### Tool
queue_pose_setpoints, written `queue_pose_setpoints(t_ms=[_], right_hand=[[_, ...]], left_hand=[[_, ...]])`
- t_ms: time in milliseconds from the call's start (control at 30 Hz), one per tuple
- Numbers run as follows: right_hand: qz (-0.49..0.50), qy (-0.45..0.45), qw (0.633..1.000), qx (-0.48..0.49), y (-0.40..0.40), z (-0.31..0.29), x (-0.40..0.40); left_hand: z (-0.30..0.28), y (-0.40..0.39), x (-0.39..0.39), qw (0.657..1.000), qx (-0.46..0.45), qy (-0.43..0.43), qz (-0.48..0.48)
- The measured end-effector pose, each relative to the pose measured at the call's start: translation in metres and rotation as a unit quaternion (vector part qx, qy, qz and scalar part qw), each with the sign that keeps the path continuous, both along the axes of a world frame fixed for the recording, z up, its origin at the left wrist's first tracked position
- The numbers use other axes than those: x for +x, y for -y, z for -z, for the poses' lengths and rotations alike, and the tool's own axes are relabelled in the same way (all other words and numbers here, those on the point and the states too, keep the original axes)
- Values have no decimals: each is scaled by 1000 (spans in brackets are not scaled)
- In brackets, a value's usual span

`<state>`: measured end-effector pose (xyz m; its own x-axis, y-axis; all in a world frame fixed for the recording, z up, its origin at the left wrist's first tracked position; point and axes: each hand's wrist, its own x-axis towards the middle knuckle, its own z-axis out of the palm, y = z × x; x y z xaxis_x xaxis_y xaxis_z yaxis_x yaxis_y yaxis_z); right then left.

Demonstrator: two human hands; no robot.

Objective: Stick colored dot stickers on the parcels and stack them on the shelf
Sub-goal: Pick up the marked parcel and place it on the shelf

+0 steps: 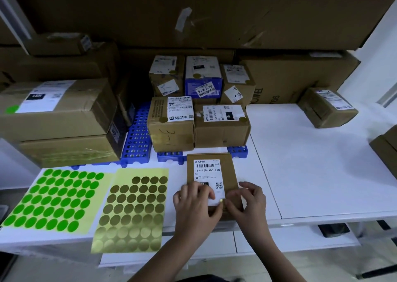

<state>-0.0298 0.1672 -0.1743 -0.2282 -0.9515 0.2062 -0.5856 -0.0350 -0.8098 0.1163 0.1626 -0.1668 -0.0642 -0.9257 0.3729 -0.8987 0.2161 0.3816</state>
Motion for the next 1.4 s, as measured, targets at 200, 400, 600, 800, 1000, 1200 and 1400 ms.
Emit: queue_pose_setpoints(t_ms=[200,400,600,800,1000,1200,1400], right_hand=[[2,246,957,152,3,-4,3],[-18,338,924,180,3,-11,7],[-76,327,921,199,-1,-17,-10],[-88,323,924,185,-3,-16,-9],[-61,291,939,173,-2,-7,1],[-14,275,947,165,3,-7,5],[36,292,937,191,9,-6,-9]], left_hand=[[-2,3,-1,1000,18,-11,-1],[-4,1,-2,999,32,-8,1],[1,3,4,995,72,-62,22],[-3,7,12,986,139,-74,59],[-7,13,1,995,86,-46,-8],[-17,21,-3,995,95,-9,-16],[-12,21,14,974,106,-180,-85]])
